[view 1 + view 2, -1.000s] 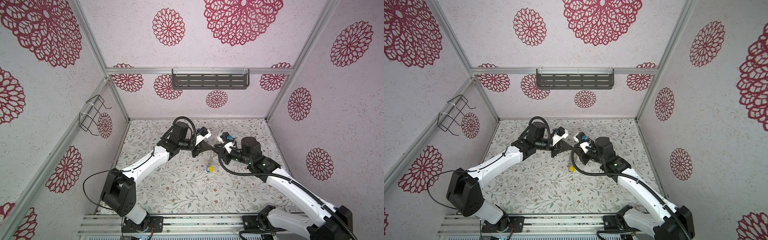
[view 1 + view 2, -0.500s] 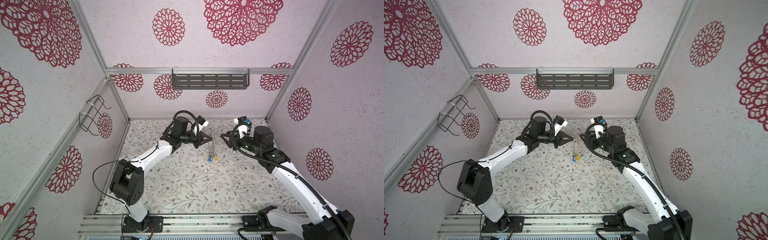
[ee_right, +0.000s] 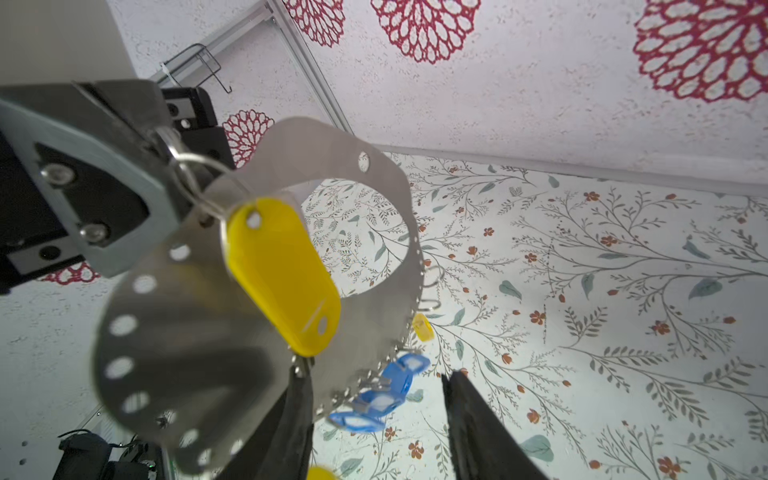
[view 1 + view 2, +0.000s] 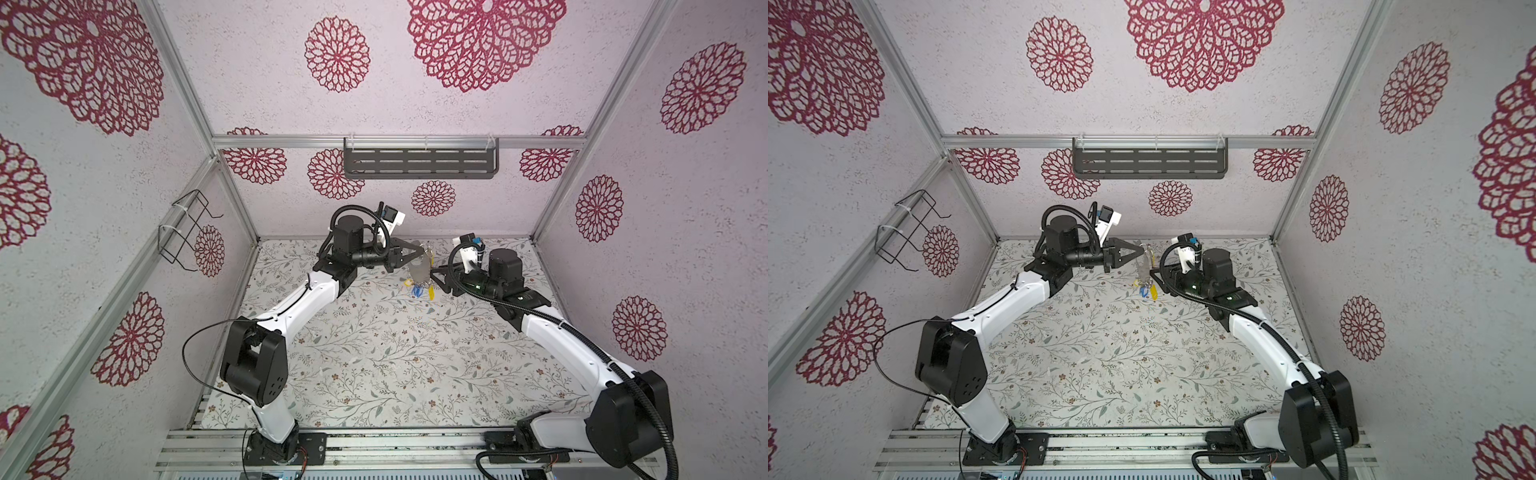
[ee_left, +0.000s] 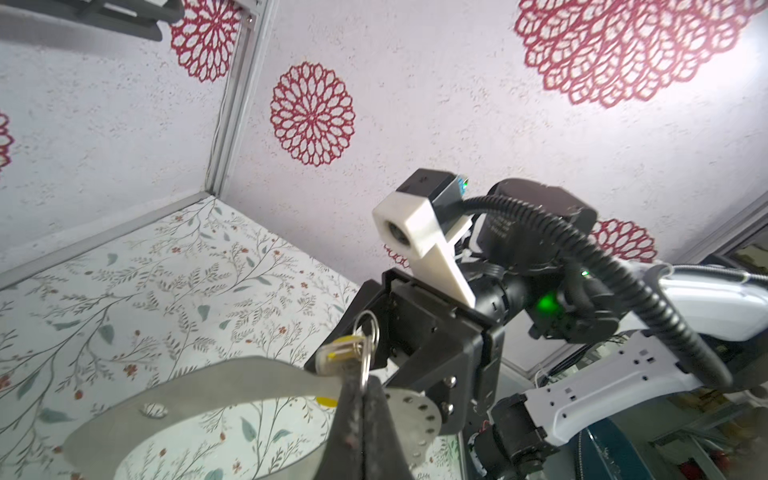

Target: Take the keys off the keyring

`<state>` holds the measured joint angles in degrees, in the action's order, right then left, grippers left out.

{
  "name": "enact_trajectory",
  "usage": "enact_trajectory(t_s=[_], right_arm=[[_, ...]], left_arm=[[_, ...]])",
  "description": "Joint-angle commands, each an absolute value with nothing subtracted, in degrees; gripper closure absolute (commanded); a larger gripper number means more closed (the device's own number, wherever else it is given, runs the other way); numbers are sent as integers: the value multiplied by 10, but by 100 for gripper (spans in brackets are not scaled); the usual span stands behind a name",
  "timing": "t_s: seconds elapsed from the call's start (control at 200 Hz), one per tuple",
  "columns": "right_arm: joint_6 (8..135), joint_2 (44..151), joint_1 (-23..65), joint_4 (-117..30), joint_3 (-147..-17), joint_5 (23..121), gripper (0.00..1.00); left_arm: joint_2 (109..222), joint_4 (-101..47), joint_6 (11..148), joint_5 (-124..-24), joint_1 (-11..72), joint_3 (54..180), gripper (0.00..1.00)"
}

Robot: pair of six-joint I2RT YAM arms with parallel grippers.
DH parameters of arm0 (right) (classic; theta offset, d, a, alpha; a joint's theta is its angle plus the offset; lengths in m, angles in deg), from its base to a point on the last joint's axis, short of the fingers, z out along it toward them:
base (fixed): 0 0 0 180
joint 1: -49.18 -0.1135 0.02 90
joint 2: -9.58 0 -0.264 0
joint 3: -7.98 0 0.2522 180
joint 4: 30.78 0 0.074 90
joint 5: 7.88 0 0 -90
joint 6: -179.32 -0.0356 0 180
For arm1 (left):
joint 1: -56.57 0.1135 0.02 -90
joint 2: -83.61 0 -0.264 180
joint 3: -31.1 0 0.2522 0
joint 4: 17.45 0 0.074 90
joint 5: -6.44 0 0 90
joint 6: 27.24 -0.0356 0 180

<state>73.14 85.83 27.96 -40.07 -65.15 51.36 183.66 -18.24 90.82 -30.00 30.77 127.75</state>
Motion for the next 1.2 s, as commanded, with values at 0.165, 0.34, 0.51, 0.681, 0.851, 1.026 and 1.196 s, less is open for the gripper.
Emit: enact_trajectory(t_s=[0.165, 0.34, 0.51, 0.681, 0.851, 1.026, 1.196], right_arm=[[750, 815, 269, -344, -655, 541, 38], [788, 817, 269, -369, -684, 543, 37], [827, 849, 268, -398, -736, 538, 38], [835, 880, 265, -402, -775, 524, 43], [846, 884, 255, -412, -782, 529, 48], [855, 862, 240, -410, -754, 545, 50], [871, 855, 236, -416, -739, 559, 49]], left_arm=[[1838, -23, 1027, -261, 314, 1255, 100], [1854, -27, 1054, -245, 313, 1262, 100], [1847, -46, 1044, -246, 309, 1267, 100], [1839, -89, 1021, -250, 302, 1273, 100], [1837, -108, 1010, -251, 295, 1280, 100], [1835, -113, 1011, -249, 293, 1287, 100], [1832, -121, 1010, -246, 293, 1296, 100]])
